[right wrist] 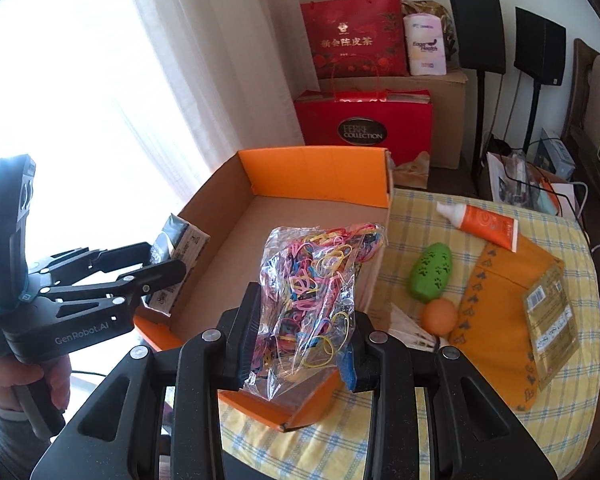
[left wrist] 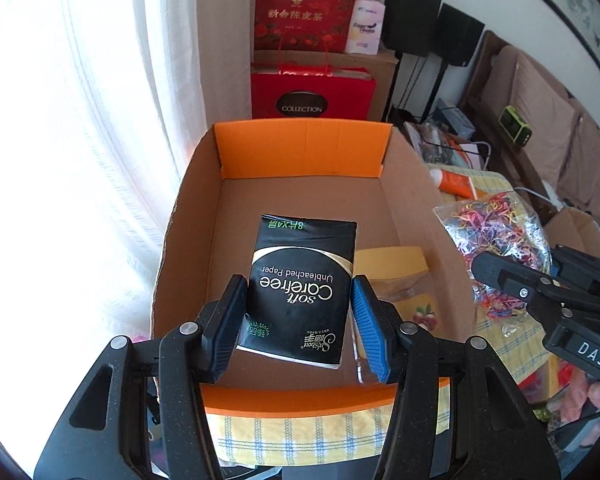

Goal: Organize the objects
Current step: 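Lower the tissue pack into the box and open the left gripper while the right gripper carries the bag over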

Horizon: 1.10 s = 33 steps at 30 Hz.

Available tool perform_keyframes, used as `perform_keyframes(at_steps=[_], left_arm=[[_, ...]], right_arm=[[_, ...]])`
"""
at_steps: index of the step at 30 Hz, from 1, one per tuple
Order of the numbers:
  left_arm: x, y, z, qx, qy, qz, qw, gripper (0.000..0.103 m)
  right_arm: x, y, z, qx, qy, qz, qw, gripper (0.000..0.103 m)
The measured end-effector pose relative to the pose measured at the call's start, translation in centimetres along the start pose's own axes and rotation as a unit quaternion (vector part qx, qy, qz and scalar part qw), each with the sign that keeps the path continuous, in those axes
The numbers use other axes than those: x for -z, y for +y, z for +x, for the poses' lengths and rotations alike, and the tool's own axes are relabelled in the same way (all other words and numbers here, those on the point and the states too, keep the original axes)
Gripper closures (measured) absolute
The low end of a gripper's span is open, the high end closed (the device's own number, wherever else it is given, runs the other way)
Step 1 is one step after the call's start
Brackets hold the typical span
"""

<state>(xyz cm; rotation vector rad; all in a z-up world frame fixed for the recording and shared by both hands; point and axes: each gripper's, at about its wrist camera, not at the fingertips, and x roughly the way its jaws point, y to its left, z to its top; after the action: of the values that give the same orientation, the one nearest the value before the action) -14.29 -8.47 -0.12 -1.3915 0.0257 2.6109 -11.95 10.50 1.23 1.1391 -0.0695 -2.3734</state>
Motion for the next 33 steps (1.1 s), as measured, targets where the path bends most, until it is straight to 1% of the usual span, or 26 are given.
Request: perform_keyframes(at_steps=[7, 13, 17, 19, 26, 28, 33], left_arm=[[1.2, 2.1, 2.6, -0.025, 0.031, -0.002, 0.9992, 0.053], [2.1, 3.9, 5.0, -0.042, 0.054, -0.015, 0.9975, 0.053], [2.5, 4.4, 5.6, -0.050, 0.062, -0.015, 0.9967, 0.051], [2.5, 4.5, 5.2, -0.044, 0.057, -0.018, 0.9972, 0.040], [1.1, 4.9, 2.6, -0.043, 0.023, -0.029, 0.9984, 0.036], [0.6, 5.4, 2.0, -0.041, 0.014, -0.035, 0.9984, 0.033], [0.0, 6.9, 0.8, -0.040, -0.001, -0.055, 0.9977, 0.029]], right_arm=[[0.1, 2.3, 3.2, -0.025, 0.024, -0.007, 0.999, 0.069], [0.5, 3.3, 5.2, -0.031, 0.041, -0.011, 0.999, 0.069], [0.8, 3.3, 6.0, -0.033, 0.047, -0.010, 0.998, 0.069], [0.8, 3.4, 6.3, -0.034, 0.049, -0.010, 0.998, 0.069], [0.8, 4.4, 7.0, -0.041, 0.055, -0.012, 0.998, 0.069], [0.7, 4.8, 7.3, -0.046, 0.056, -0.012, 0.997, 0.069], [0.6, 5.9, 7.9, -0.057, 0.055, -0.005, 0.997, 0.069]])
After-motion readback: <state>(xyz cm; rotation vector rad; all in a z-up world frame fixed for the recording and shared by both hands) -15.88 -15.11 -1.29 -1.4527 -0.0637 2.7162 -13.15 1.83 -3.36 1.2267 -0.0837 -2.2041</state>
